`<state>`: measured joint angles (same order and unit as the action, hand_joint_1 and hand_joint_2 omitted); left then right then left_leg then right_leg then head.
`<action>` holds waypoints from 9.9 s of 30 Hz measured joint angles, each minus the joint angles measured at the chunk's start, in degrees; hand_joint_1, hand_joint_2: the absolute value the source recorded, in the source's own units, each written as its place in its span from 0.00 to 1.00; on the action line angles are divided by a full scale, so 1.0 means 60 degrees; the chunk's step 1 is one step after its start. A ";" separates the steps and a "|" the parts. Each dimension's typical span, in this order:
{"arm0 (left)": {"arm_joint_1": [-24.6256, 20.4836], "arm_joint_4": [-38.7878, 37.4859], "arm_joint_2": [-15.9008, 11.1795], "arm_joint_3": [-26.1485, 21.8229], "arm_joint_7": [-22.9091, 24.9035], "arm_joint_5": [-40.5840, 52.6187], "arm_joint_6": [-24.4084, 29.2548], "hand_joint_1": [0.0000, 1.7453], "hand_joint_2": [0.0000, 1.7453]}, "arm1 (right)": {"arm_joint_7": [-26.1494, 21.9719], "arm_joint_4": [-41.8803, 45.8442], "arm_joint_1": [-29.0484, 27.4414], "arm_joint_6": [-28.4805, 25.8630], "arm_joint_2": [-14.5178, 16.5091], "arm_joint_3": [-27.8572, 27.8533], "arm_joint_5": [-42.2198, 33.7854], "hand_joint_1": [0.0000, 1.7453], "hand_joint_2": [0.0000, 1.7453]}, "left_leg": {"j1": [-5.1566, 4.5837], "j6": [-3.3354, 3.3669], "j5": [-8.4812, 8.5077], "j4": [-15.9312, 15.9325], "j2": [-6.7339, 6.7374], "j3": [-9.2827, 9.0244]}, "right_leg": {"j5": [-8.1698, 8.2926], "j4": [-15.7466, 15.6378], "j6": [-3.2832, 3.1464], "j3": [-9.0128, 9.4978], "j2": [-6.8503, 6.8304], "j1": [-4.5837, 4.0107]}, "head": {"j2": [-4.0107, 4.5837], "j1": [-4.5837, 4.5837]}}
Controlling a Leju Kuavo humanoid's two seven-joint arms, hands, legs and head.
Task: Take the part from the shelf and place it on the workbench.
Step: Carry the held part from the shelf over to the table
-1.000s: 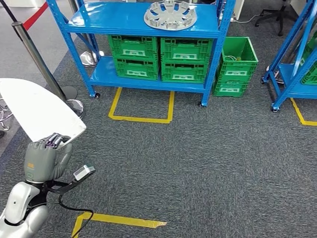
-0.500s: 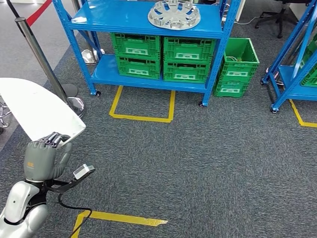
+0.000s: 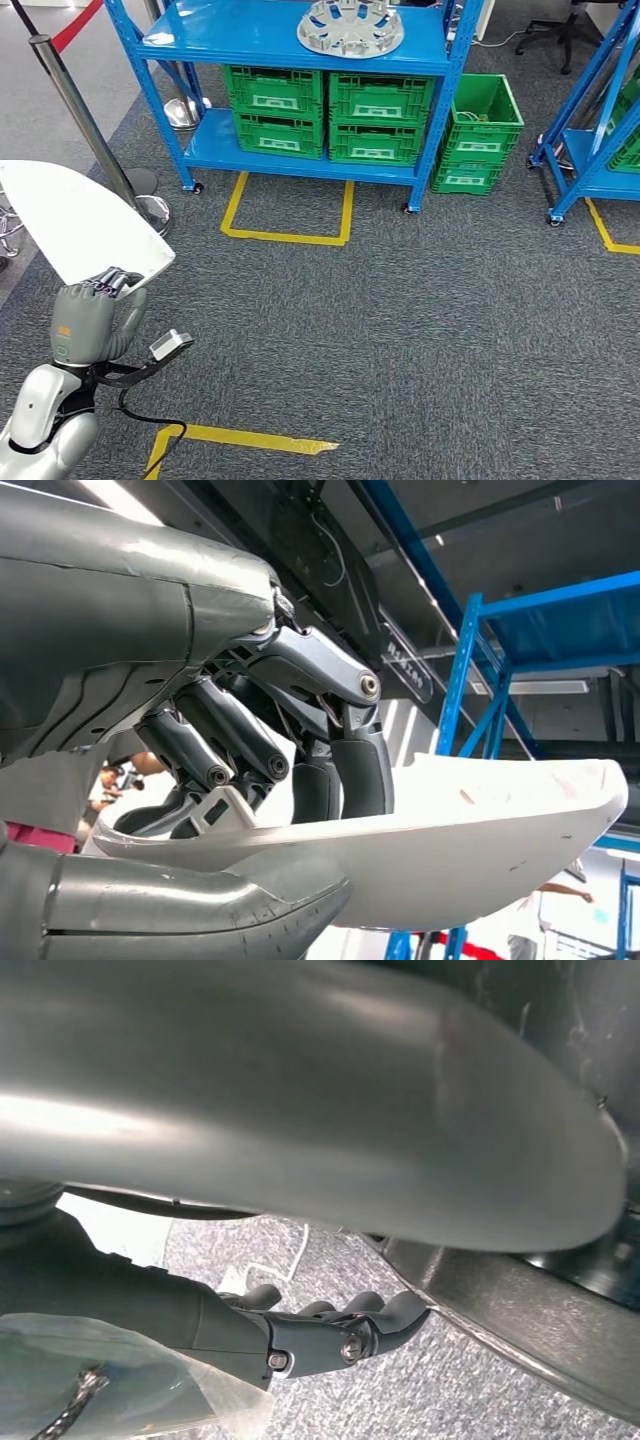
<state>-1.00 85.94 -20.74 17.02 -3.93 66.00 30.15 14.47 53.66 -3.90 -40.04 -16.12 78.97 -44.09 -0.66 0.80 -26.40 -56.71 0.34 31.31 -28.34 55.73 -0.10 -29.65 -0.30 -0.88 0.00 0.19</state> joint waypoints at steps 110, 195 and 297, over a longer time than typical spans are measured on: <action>-0.0205 0.0152 0.0539 -0.0215 0.0306 -0.0896 -0.0730 1.00 1.00 | -0.0032 0.0984 -0.0482 -0.0007 -0.0417 -0.1000 0.1207 0.00 0.00 | 0.0271 -0.0219 0.0167 -0.0057 -0.1381 0.0378 | -0.0025 0.0229 0.0256 -0.0237 0.0898 0.0300 | 0.0000 -0.0009; 0.0009 0.0440 0.0483 -0.0219 0.0040 -0.1897 -0.1313 1.00 1.00 | -0.0375 0.1053 -0.0422 -0.0004 -0.0526 -0.0839 0.0845 0.00 0.00 | 0.0246 -0.0219 -0.0622 -0.2387 -0.0154 0.1416 | -0.0325 0.0398 0.0002 -0.0051 0.0168 0.0217 | 0.0000 -0.0046; -0.0021 0.0572 0.0499 -0.0218 0.0109 -0.2218 -0.1583 1.00 1.00 | -0.0386 0.1177 -0.0347 -0.0007 -0.0607 -0.0744 0.0678 0.00 0.00 | 0.0043 -0.0025 -0.0424 -0.0134 -0.0090 -0.0147 | 0.0212 0.0415 0.0143 -0.0672 0.0161 0.0170 | 0.0000 -0.0020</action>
<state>-1.12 89.37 -17.75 15.72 -3.28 52.69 20.65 12.15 60.72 -5.98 -40.09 -19.76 74.51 -40.02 -0.40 0.65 -28.94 -57.52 -0.20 30.43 -27.07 58.22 0.76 -33.68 0.67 0.14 0.00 0.07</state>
